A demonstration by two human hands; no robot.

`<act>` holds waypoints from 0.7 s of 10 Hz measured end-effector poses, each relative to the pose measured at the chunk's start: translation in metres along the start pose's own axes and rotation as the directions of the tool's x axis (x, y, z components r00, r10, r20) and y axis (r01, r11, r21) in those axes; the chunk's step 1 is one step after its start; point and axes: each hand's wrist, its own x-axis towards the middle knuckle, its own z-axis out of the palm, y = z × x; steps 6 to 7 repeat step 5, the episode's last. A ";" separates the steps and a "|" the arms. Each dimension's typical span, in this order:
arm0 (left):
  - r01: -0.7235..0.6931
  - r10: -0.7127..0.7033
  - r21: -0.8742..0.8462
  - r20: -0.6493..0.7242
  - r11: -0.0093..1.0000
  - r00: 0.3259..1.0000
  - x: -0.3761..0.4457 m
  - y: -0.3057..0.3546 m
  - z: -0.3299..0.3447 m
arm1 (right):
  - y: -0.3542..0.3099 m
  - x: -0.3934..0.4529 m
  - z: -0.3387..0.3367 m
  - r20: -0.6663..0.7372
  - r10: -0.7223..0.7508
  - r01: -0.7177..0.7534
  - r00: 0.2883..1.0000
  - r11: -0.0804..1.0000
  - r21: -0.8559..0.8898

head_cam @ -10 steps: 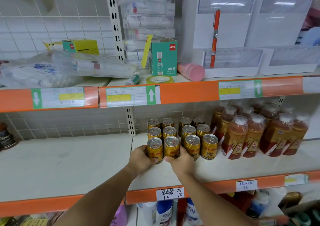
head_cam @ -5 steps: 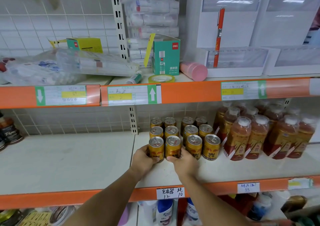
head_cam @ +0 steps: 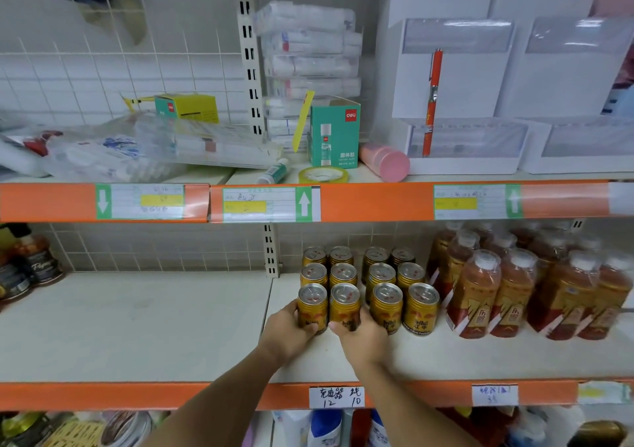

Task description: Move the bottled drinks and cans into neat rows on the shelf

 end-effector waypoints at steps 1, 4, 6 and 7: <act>0.003 -0.012 0.144 0.065 0.990 0.998 -0.004 0.007 -0.008 | -0.001 -0.005 -0.008 0.046 -0.043 0.046 0.998 0.997 -0.064; -0.092 -0.021 0.587 0.182 0.804 0.983 -0.038 0.027 -0.020 | 0.012 -0.015 -0.040 0.193 -0.268 0.307 0.944 0.927 -0.214; -0.120 -0.002 0.599 0.199 0.792 0.980 -0.048 0.037 -0.027 | 0.007 -0.020 -0.055 0.331 -0.300 0.406 0.895 0.854 -0.326; -0.120 -0.002 0.599 0.199 0.792 0.980 -0.048 0.037 -0.027 | 0.007 -0.020 -0.055 0.331 -0.300 0.406 0.895 0.854 -0.326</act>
